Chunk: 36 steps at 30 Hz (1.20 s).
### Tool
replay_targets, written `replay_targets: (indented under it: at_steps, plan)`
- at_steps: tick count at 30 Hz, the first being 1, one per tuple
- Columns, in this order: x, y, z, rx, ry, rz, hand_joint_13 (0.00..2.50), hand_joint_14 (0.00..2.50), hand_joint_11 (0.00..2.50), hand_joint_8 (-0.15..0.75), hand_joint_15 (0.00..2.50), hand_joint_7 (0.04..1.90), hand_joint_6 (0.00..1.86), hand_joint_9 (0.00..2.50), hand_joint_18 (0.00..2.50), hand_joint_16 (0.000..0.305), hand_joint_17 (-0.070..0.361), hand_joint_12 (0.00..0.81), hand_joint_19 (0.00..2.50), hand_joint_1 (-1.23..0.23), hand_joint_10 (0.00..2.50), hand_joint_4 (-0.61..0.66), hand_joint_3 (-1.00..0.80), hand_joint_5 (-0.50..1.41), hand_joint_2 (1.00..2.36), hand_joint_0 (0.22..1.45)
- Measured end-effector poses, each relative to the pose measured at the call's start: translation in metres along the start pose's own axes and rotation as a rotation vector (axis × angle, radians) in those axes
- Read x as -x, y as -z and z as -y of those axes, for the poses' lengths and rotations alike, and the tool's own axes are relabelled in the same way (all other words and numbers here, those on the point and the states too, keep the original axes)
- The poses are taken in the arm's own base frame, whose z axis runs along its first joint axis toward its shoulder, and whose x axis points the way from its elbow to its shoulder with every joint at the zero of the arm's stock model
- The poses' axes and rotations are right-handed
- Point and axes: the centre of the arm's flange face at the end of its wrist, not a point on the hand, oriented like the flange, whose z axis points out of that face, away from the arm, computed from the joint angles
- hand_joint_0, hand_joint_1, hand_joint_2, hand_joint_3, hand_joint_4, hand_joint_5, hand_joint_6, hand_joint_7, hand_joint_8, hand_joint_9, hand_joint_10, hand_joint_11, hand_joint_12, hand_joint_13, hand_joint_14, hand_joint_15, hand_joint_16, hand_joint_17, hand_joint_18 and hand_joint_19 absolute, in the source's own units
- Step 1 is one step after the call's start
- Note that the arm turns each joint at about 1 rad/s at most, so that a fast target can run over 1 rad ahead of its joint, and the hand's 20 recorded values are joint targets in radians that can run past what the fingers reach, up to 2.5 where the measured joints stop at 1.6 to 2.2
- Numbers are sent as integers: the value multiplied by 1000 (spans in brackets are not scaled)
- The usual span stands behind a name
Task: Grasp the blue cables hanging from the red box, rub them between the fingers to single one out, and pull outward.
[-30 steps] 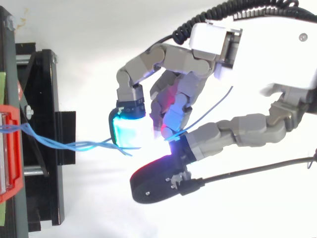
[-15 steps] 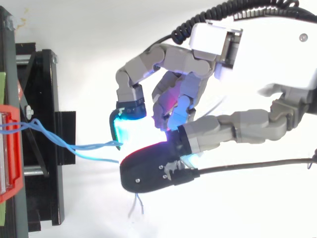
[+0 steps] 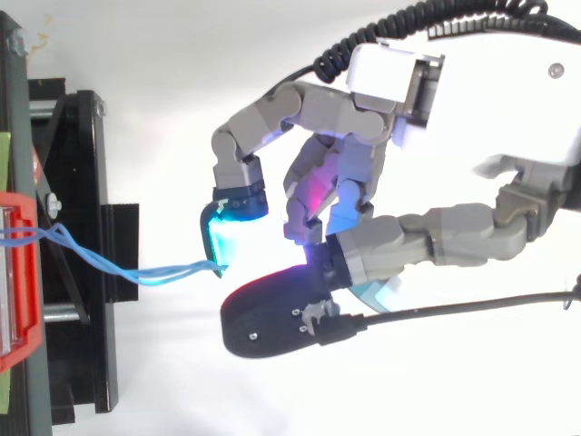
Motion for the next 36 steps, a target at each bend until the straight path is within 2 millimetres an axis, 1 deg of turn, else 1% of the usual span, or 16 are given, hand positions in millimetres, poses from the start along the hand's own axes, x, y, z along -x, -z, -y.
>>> replay_targets:
  at_steps: [2,6,12,13,14,15,18,23,27,30,32,34,36]
  plan:
    - [0,0,0,0,0,1,1069,29,1094,231,679,1162,823,1722,751,44,100,347,642,-427,37,24,-458,-36,1004,582]
    - [0,0,0,-1,0,2,1084,27,1091,231,681,1175,816,1726,759,45,102,349,638,-372,37,15,-480,-34,1002,566]
    - [0,0,0,-1,0,2,1111,29,1102,240,714,1176,813,1707,764,48,107,363,643,-362,37,13,-500,-39,1000,549]
    - [0,0,1,-2,0,3,1122,29,1105,246,730,1177,814,1691,767,48,108,368,645,-364,37,20,-500,-42,1000,545]
    - [0,0,1,-2,1,2,1198,30,1117,247,790,1171,816,1692,767,48,108,378,660,-363,37,23,-500,-45,1000,539]
    - [0,0,1,-3,1,2,1219,32,1147,250,838,1176,816,1701,768,49,109,369,670,-363,36,27,-500,-48,1000,536]
    - [0,0,1,-4,1,3,1334,33,1215,250,960,1166,819,1730,808,51,115,382,694,-355,36,39,-500,-54,1000,513]
    - [-1,1,1,-6,2,0,1343,31,1217,264,962,1160,818,1736,852,54,122,402,686,-398,35,53,-500,-53,1000,476]
    - [-3,2,1,-15,3,-5,1290,30,1193,285,899,1156,817,1712,871,58,131,429,650,-485,33,65,-500,-54,1000,440]
    - [-5,3,1,-18,4,-8,1251,28,1182,301,876,1151,819,1694,859,59,132,432,647,-542,33,79,-500,-59,1000,429]
    - [-5,3,1,-19,5,-9,1239,30,1187,289,879,1151,821,1672,836,58,130,434,648,-571,32,81,-500,-62,1000,439]
    - [-5,3,1,-20,5,-9,1189,32,1200,278,890,1154,827,1620,783,54,122,411,658,-622,33,81,-500,-73,1000,478]
    - [-6,3,2,-21,5,-9,1164,32,1196,267,887,1166,829,1595,746,52,117,403,676,-627,33,79,-500,-78,1000,510]
